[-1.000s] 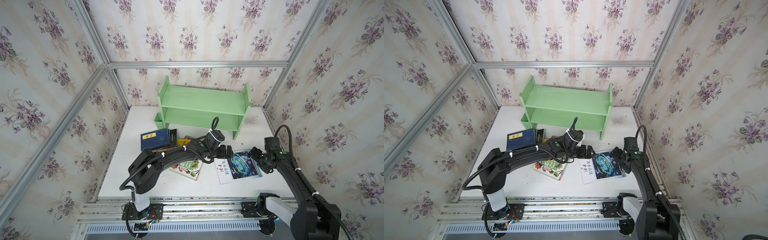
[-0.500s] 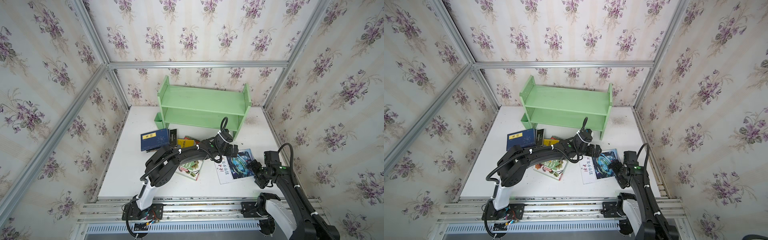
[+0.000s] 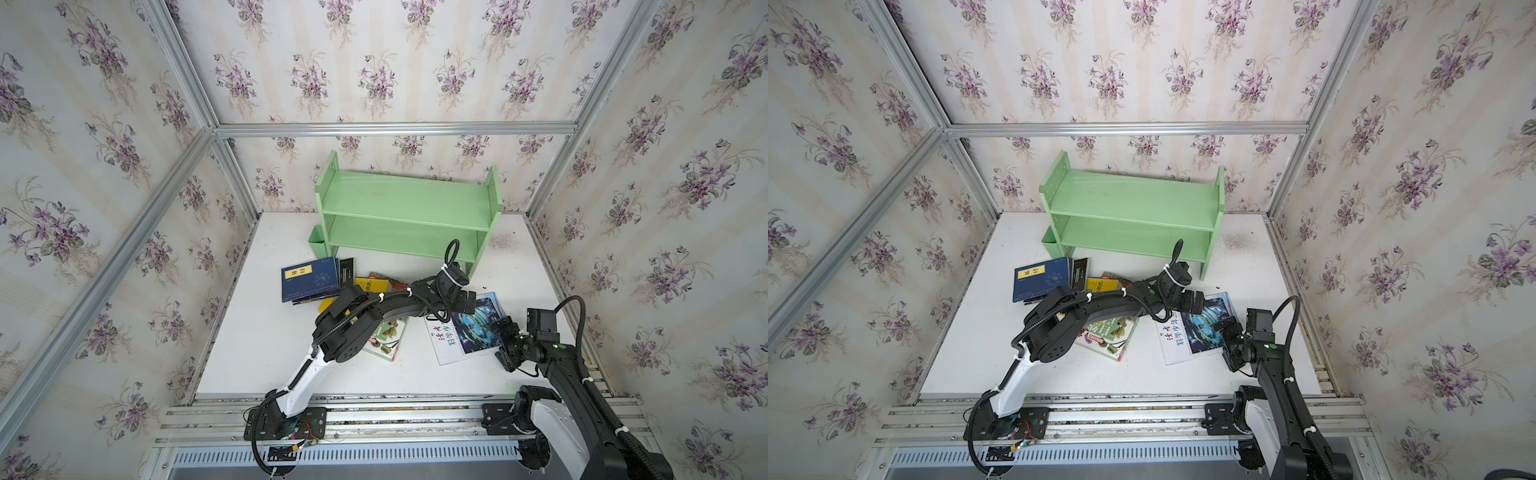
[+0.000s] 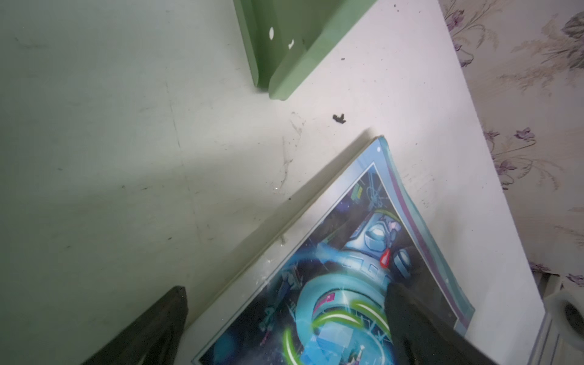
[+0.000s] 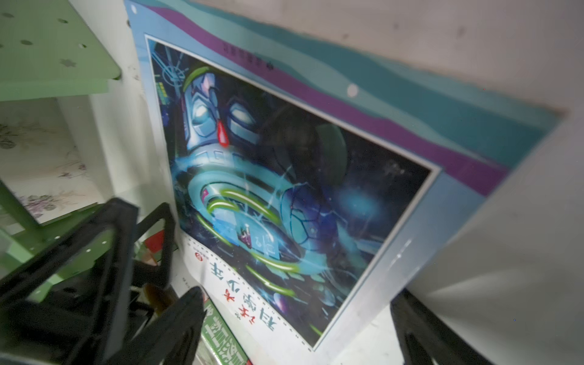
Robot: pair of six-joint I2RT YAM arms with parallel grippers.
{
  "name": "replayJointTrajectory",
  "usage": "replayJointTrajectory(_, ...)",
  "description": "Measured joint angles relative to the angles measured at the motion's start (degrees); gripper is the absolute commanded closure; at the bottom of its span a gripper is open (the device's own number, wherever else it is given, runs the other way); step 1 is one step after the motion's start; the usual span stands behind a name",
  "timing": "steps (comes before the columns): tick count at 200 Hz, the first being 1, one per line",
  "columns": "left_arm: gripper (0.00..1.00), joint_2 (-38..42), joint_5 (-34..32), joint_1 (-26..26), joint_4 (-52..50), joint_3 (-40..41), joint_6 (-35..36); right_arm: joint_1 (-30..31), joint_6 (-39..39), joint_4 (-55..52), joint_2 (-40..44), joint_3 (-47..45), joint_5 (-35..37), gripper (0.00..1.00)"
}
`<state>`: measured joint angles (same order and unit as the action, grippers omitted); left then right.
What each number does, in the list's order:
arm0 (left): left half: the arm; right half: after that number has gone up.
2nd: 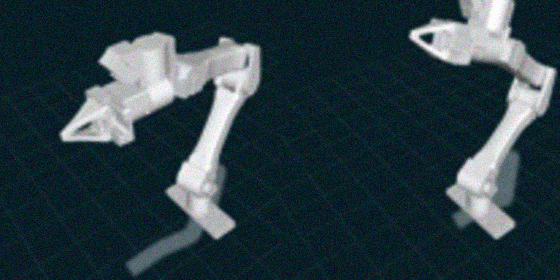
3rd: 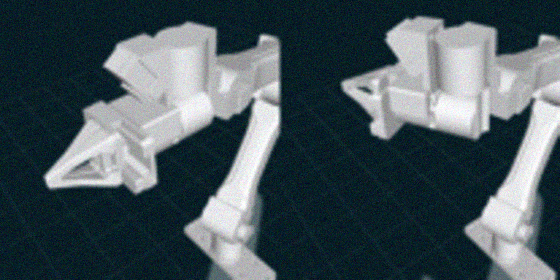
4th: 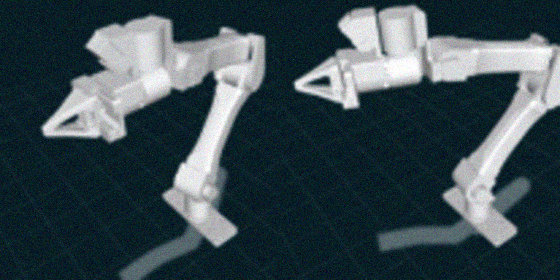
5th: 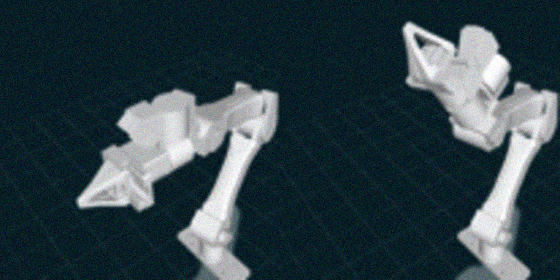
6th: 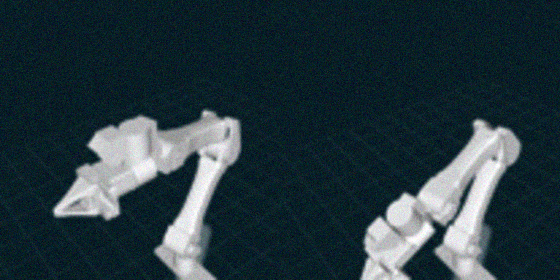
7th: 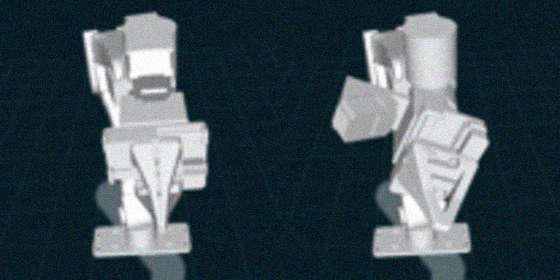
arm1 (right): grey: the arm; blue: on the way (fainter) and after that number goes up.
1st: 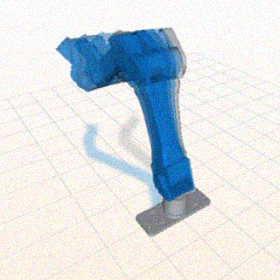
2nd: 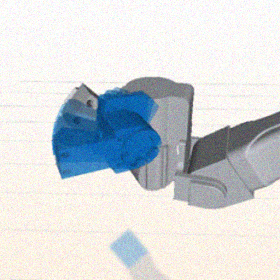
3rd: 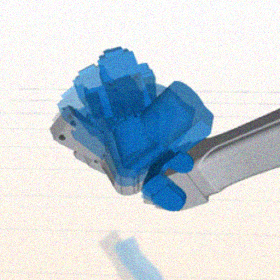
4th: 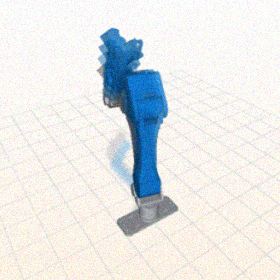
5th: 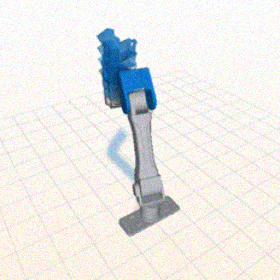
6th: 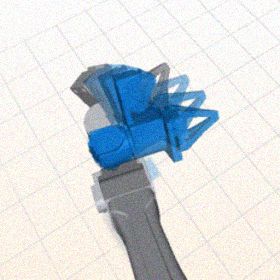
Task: Stacking books/files
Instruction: Pick up the book from the middle-right of the table.
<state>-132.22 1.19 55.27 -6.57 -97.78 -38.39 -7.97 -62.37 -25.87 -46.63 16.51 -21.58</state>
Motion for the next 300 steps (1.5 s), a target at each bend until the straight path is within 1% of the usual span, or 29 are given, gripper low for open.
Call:
replayJointTrajectory(34, 0.01, -2.51, 2.64, -0.24, 2.97, -2.40, -1.62, 0.02, -2.67, 9.70, 3.39, -4.50, -2.69, 0.07)
replayJointTrajectory(53, 0.01, -2.99, 4.24, -0.24, 4.22, -2.80, -2.54, 0.02, -4.39, 13.70, 6.73, -7.04, -3.30, 0.12)
replayJointTrajectory(66, 0.00, -2.99, 5.14, -0.24, 4.44, -2.75, -2.89, 0.02, -5.46, 13.33, 9.29, -7.87, -2.62, 0.19)
replayJointTrajectory(73, 0.01, -2.93, 5.60, -0.24, 4.50, -2.67, -3.10, 0.02, -5.79, 12.76, 10.40, -8.04, -2.01, 0.26)
replayJointTrajectory(88, 0.01, -2.54, 6.29, -0.24, 4.33, -2.40, -3.54, 0.02, -6.29, 11.28, 12.48, -8.07, -1.51, 0.44)
replayJointTrajectory(100, 0.01, -1.97, 6.84, -0.33, 3.65, -2.01, -3.91, 0.02, -6.43, 10.08, 13.60, -8.02, -1.20, 0.63)
replayJointTrajectory(112, 0.01, -0.96, 7.30, -0.50, 2.34, -1.36, -4.28, 0.02, -6.62, 8.66, 14.34, -7.89, -0.79, 0.88)
replayJointTrajectory(120, 0.01, -0.17, 7.52, -0.68, 1.33, -0.90, -4.42, 0.02, -6.62, 7.41, 14.38, -7.41, -0.44, 1.00)
replayJointTrajectory(146, 0.01, 4.07, 7.89, -1.25, -0.37, 1.03, -4.79, -0.02, -5.90, 3.06, 14.43, -3.96, 0.17, 1.00)
replayJointTrajectory(176, 0.01, 11.47, 7.63, -1.42, -0.39, 4.72, -4.76, -0.02, -3.93, -2.25, 13.22, 2.12, 1.62, 1.00)
replayJointTrajectory(204, 0.01, 21.35, 5.64, -1.44, -0.94, 11.58, -4.22, -0.02, -1.57, -7.61, 11.10, 9.86, 2.43, 1.00)
replayJointTrajectory(224, 0.01, 29.73, 3.02, -1.79, -1.14, 16.70, -3.32, -0.02, 0.74, -11.23, 9.68, 15.91, 2.38, 1.00)
replayJointTrajectory(246, 0.00, 37.46, 0.63, -3.37, -1.14, 20.65, -2.36, -0.02, 2.93, -13.66, 9.42, 21.75, 2.36, 1.00)
replayJointTrajectory(262, 0.00, 41.68, -0.17, -4.74, -1.66, 22.58, -1.70, -0.02, 3.78, -14.99, 8.81, 25.92, 2.23, 1.00)
replayJointTrajectory(300, 0.01, 49.94, -0.94, -7.89, -2.10, 23.58, -0.04, -0.02, 4.55, -15.10, 4.96, 39.04, 1.51, 1.00)
